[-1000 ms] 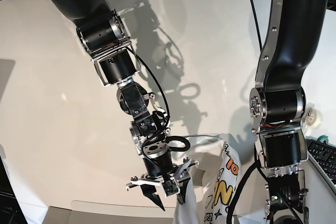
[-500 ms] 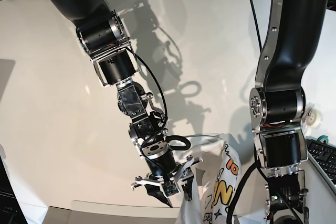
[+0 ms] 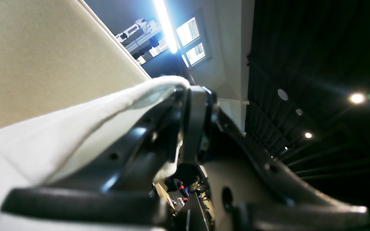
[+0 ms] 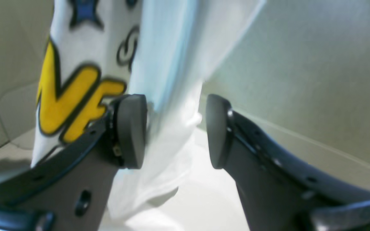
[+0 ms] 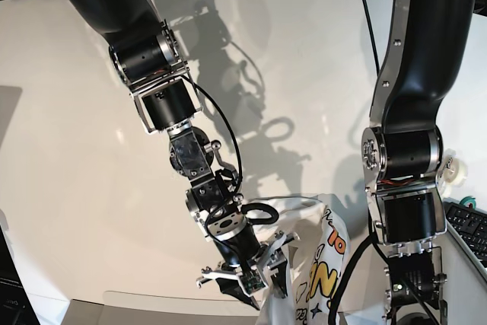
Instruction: Layout the t-shirt on the table in an organized manner, then fold the t-shirt properly
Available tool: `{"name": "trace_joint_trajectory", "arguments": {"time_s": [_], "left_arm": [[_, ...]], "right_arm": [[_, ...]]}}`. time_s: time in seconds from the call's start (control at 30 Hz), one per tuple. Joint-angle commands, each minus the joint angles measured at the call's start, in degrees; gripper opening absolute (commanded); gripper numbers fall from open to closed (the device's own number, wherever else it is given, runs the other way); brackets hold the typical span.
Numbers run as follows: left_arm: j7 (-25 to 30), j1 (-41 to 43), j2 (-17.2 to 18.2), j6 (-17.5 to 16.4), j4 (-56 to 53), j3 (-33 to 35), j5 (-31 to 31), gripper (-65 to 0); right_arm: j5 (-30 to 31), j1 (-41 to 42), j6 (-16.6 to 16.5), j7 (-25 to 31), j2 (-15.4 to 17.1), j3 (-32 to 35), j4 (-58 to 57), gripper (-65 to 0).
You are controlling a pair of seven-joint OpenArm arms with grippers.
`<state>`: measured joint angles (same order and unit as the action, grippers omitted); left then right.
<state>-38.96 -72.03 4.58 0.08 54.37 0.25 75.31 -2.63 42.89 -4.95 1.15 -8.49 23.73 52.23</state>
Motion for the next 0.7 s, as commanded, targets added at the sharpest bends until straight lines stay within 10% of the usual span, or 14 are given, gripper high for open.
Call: {"name": "trace_joint_trajectory", "arguments": {"time_s": [0.0, 0.33, 0.47, 0.67], "left_arm": [[1.1, -3.0, -0.1, -0.8, 1.1, -0.1, 1.4, -64.8], [1.1, -3.0, -0.2, -0.9, 1.1, -0.1, 1.4, -64.8], [1.1, -3.0, -0.3, -0.9, 1.1, -0.1, 1.4, -64.8], [1.1, -3.0, 0.0, -0.9, 0.8, 0.0, 1.1, -64.8]], "right_arm": [[0.3, 2.7, 0.2, 1.7, -0.5, 0.0, 0.9, -35.2], [0.4, 3.4, 0.3, 1.3, -0.5, 0.0, 0.8, -36.3], [0.4, 3.4, 0.4, 1.1, -0.5, 0.0, 0.8, -65.0], [-0.1, 0.7, 3.0, -1.1, -0.5, 0.0, 8.3, -65.0]]}}
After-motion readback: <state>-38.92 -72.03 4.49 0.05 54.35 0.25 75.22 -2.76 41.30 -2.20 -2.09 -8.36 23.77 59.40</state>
